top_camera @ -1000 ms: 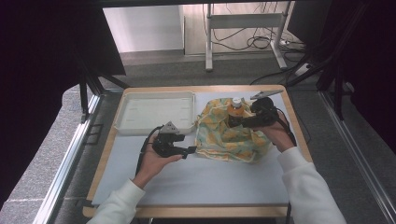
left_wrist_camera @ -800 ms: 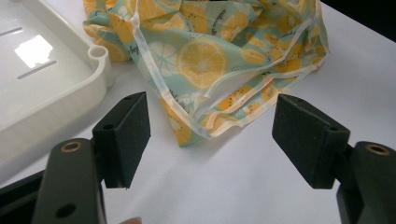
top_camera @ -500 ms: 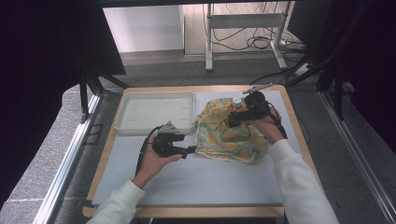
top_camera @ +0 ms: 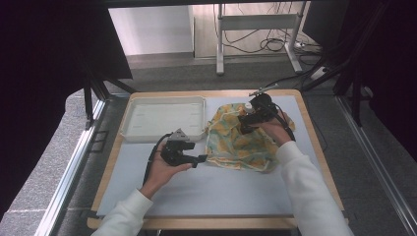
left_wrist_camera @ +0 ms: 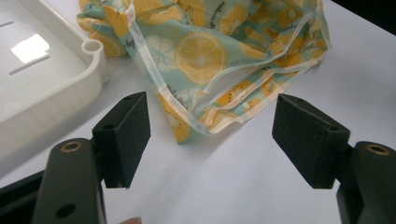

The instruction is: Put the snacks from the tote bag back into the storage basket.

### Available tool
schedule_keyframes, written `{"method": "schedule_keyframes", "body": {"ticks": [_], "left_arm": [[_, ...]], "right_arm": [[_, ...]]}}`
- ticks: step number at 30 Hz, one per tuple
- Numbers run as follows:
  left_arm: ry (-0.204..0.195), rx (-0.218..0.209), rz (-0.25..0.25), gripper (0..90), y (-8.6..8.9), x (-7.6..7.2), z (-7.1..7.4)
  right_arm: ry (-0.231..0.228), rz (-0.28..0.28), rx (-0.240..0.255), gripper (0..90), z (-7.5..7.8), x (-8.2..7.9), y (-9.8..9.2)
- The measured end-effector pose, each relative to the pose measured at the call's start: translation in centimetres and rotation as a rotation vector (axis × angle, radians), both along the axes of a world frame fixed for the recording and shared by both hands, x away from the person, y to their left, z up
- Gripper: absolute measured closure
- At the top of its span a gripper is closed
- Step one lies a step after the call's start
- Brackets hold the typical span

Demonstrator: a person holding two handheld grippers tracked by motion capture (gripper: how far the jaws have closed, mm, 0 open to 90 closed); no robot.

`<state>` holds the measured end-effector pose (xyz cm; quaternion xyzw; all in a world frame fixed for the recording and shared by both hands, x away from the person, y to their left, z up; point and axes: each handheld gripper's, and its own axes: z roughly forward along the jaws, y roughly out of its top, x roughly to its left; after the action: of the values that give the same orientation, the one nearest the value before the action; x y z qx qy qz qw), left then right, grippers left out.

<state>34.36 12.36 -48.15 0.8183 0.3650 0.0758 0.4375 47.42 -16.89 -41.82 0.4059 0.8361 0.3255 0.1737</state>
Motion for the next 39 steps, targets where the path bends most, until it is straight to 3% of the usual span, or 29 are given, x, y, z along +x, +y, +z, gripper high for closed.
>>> {"method": "schedule_keyframes", "body": {"ticks": [10, 22, 29, 39], "left_arm": [[0.005, -0.007, -0.002, 27.8, 0.2, 0.1, 0.0], [0.007, -0.005, -0.004, 27.7, 0.1, 0.1, -0.1], [0.008, -0.005, -0.002, 27.7, 0.1, 0.2, -0.1], [0.007, -0.004, -0.004, 27.6, 0.0, 0.1, -0.1]], "right_arm": [[0.019, -0.007, -0.048, 29.0, -1.2, 0.4, 0.5], [0.027, 0.007, -0.066, 30.1, -0.9, 0.5, 0.6], [0.011, 0.017, -0.026, 30.3, -0.1, 0.1, 0.2], [-0.029, 0.038, 0.023, 30.3, 2.3, -0.9, -0.5]]}}
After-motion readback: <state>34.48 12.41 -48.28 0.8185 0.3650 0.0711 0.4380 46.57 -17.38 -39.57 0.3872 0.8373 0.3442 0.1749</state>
